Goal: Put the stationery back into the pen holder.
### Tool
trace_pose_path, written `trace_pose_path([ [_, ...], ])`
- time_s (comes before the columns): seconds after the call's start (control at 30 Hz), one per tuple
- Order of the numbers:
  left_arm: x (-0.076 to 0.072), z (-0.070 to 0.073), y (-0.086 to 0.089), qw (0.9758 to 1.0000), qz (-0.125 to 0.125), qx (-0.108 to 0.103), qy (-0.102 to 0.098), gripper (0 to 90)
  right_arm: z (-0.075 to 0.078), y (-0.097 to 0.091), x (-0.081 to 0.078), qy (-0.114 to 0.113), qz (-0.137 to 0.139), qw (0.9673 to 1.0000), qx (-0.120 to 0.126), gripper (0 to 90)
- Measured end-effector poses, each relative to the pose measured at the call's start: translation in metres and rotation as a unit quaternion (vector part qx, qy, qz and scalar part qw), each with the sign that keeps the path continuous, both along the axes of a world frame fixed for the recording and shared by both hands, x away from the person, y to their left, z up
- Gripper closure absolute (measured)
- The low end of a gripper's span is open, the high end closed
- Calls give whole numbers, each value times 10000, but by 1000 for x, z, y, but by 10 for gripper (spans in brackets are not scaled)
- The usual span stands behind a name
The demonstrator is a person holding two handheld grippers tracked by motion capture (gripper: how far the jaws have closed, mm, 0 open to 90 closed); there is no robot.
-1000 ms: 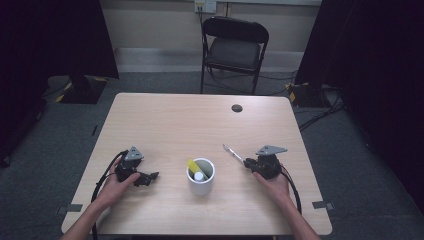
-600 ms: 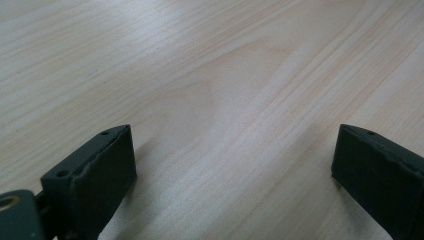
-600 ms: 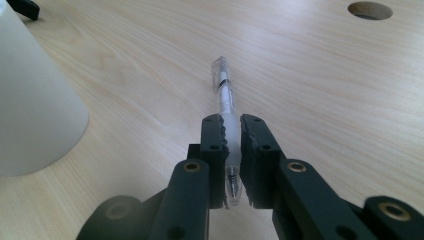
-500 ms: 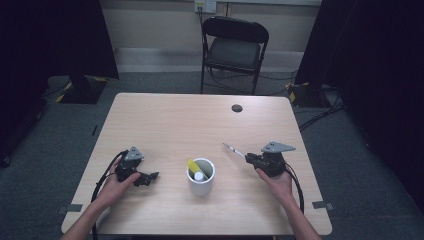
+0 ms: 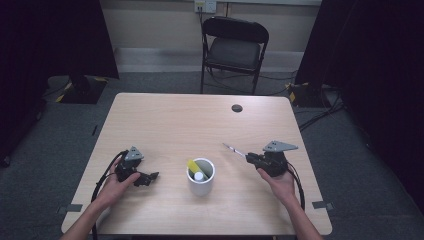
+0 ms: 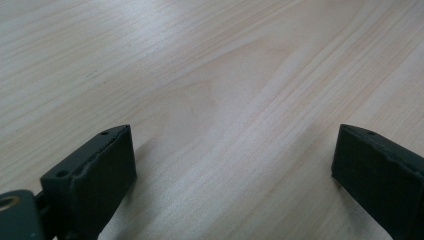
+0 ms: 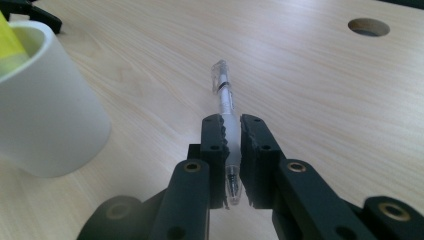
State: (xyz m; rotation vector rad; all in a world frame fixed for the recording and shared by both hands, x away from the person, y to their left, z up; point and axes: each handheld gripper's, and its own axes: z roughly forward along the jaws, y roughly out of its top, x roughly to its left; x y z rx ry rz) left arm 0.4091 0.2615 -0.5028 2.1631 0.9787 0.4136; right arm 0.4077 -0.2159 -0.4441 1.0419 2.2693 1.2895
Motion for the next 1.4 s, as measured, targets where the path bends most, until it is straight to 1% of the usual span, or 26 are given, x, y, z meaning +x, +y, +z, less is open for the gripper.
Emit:
trace_pose_path([
  [0.17,0,0,0,10000,0,0,0,33,15,-3,-4,-64,39,9997,224,811],
  [0.23,0,0,0,10000,1,-3,1,33,20,-3,-6,-85,58,9997,233,811],
  [0.27,0,0,0,10000,1,-3,1,33,20,-3,-6,-85,58,9997,233,811],
  [0.33,0,0,0,10000,0,0,0,33,26,-5,-8,-77,97,9994,313,811],
  [0.37,0,0,0,10000,0,0,0,33,26,-5,-8,-77,97,9994,313,811],
  [0.43,0,0,0,10000,0,-1,1,33,34,-7,-10,-89,141,9992,363,811],
  [0.47,0,0,0,10000,-1,0,0,33,34,-7,-10,-89,141,9992,363,811],
  [0.5,0,0,0,10000,-4,0,0,33,39,-8,-12,-137,181,9991,371,812],
  [0.53,0,0,0,10000,-4,0,0,33,39,-8,-12,-137,181,9991,371,812],
  [0.57,0,0,0,10000,-3,0,-1,33,44,-8,-15,-166,211,9989,384,811],
  [0.63,0,0,0,10000,-2,-2,0,33,49,-7,-17,-204,255,9986,408,812],
  [0.73,0,0,0,10000,-2,-4,-1,33,58,-4,-22,-254,369,9981,425,812],
  [0.77,0,0,0,10000,-2,-4,-1,33,58,-4,-22,-254,369,9981,425,812],
  [0.8,0,0,0,10000,-2,-1,-1,33,63,-2,-26,-308,426,9978,397,812],
  [0.83,0,0,0,10000,-2,-2,-1,33,63,-2,-26,-308,426,9978,397,812],
  [0.87,0,0,0,10000,-2,0,1,33,68,1,-30,-336,527,9973,387,812],
  [0.9,0,0,0,10000,-3,-1,-1,33,68,1,-30,-336,527,9973,387,812],
  [0.93,0,0,0,10000,-2,-2,0,33,73,4,-34,-363,622,9968,361,812],
  [1.03,0,0,0,10000,-2,-2,-1,33,77,5,-38,-379,686,9962,393,812],
  [1.07,0,0,0,10000,-1,-1,1,33,82,6,-41,-421,725,9955,440,812],
  [1.1,0,0,0,10000,-1,-3,-1,33,84,7,-43,-406,765,9951,468,812],
  [1.2,0,0,0,10000,-4,0,0,33,88,9,-49,-421,939,9931,558,812],
  [1.23,0,0,0,10000,-1,-2,0,33,89,10,-51,-416,962,9929,563,812],
  [1.27,0,0,0,10000,-1,-2,0,33,89,10,-51,-416,962,9929,563,812],
  [1.3,0,0,0,10000,-3,-2,-1,33,91,13,-55,-405,1038,9925,499,812],
  [1.4,0,0,0,10000,-3,0,-1,33,91,18,-60,-353,1180,9915,415,812],
])
